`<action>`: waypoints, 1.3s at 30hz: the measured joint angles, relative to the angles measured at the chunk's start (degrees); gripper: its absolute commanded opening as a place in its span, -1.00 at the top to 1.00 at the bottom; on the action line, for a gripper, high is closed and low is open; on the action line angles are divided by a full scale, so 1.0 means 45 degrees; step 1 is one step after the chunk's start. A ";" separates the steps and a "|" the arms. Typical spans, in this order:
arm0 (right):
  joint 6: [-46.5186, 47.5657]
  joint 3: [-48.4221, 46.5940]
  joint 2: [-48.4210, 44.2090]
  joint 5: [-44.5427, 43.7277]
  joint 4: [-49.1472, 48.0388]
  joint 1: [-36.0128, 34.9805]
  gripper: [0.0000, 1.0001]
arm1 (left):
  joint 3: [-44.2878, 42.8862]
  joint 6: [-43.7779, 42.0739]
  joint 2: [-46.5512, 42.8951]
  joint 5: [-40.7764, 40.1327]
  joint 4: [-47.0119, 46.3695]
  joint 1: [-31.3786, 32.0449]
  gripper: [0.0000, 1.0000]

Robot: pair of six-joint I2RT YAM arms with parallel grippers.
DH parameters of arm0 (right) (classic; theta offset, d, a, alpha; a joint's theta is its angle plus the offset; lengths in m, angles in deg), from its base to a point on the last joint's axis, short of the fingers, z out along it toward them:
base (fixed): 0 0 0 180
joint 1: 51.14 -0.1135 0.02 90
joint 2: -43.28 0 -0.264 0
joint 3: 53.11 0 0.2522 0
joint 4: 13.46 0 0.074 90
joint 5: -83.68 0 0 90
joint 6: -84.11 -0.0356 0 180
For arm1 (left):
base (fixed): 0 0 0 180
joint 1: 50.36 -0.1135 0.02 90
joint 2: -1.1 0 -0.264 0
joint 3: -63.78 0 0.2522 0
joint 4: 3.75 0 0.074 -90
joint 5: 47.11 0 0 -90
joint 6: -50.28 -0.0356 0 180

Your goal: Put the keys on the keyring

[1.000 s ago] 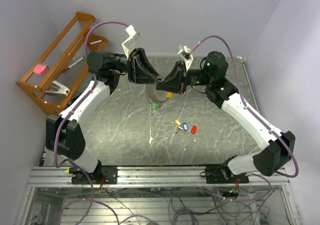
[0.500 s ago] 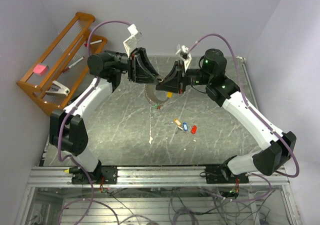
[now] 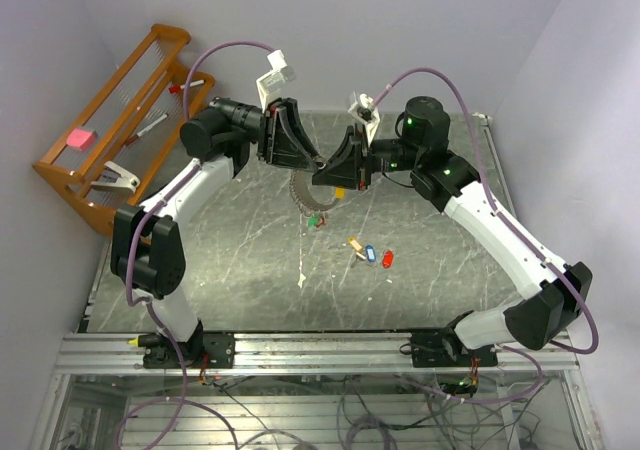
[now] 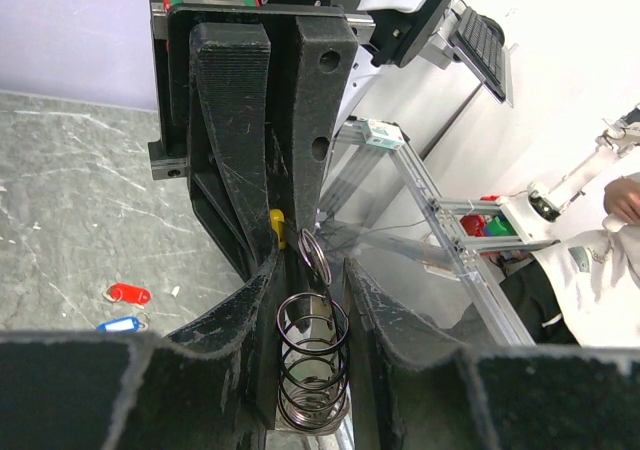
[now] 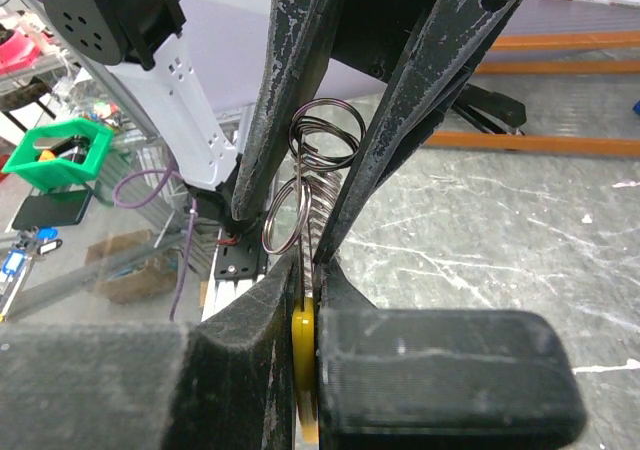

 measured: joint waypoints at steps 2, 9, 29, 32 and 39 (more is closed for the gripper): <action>0.0073 -0.0024 0.0000 -0.0010 0.0063 -0.0005 1.00 | 0.0000 0.0049 0.0000 0.0015 -0.0005 0.0005 0.74; 0.0685 -0.0607 0.0092 -0.0316 0.1209 -0.0078 1.00 | 0.0000 0.0141 0.0000 0.0053 -0.0010 0.0010 0.40; 0.2215 -0.1962 0.0301 -0.1005 0.3983 -0.0219 1.00 | 0.0097 -0.0534 -0.0821 0.0087 0.0355 -0.0806 -0.16; 0.2249 -0.2132 0.0481 -0.1025 0.4182 -0.0408 1.00 | 0.0097 -0.0534 -0.0811 0.0092 0.0359 -0.0806 -0.16; 0.2229 -0.2166 0.0685 -0.1185 0.4221 -0.0831 1.00 | 0.0097 -0.0321 -0.0733 0.0087 0.0223 -0.0806 -0.16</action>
